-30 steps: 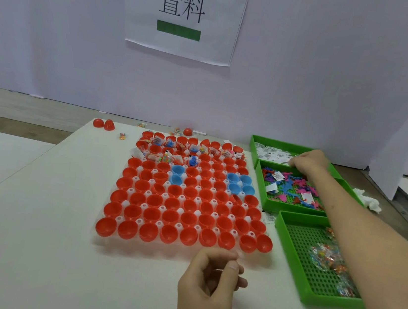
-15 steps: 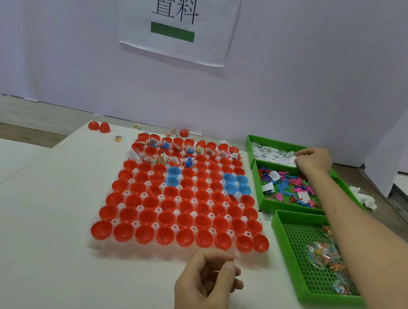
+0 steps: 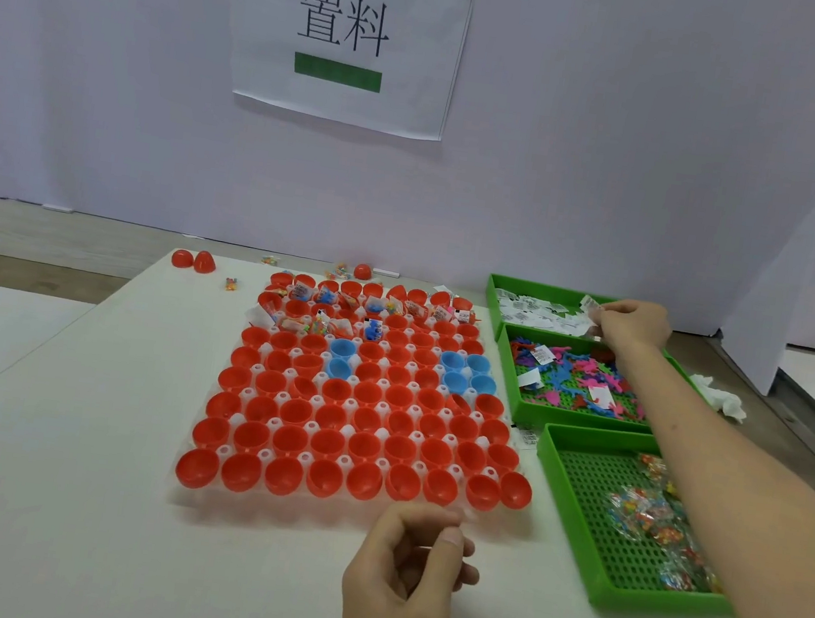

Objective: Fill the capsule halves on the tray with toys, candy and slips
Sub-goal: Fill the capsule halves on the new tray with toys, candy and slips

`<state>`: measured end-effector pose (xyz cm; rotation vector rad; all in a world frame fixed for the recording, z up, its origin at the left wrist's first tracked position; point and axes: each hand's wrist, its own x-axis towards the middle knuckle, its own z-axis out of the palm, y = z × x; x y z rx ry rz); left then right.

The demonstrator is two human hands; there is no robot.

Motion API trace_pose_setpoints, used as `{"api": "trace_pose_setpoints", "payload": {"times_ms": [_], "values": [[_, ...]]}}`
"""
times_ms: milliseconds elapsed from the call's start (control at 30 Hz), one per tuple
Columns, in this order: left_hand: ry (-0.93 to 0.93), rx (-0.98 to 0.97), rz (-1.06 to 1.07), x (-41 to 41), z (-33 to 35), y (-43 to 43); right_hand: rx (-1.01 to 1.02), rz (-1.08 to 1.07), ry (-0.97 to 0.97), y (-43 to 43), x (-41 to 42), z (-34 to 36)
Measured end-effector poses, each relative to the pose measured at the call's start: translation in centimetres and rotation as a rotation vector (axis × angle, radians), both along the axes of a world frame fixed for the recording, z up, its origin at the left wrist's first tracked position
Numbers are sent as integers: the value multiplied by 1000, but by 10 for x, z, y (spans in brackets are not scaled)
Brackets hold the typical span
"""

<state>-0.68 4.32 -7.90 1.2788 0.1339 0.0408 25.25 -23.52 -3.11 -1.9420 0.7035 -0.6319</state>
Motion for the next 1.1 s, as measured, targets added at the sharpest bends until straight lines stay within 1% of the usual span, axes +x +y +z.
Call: {"api": "trace_pose_setpoints", "payload": {"times_ms": [200,267,300,367,433,500,567,633,700,767,867,967,1100], "values": [[-17,7,-18,0,-4,0,-2,-17,-64,-6,-6,1],[-33,-5,-28,-1,-4,-2,-4,18,-65,-5,-11,4],[-41,-18,-30,-2,-4,-3,21,72,-66,-2,-15,7],[-47,-39,-31,-4,-3,-5,119,287,-53,9,-28,17],[-54,-57,-37,-5,-2,-7,165,591,-9,26,-48,31],[-52,-84,-26,-5,1,-8,138,907,45,43,-73,44],[-70,-122,-4,-7,5,-10,97,1174,102,60,-102,53],[-87,-148,13,-8,8,-12,50,1389,210,76,-130,58],[-80,-169,30,-9,8,-14,29,1541,317,90,-151,57],[-92,-125,3,-10,7,-15,-19,1598,353,99,-164,52],[-83,-52,-70,-9,2,-16,-54,1610,356,105,-169,45],[-51,-63,-146,-7,-2,-14,-41,1629,408,101,-170,42],[-72,-39,-213,-8,-1,-16,-58,1662,454,97,-171,35]]}}
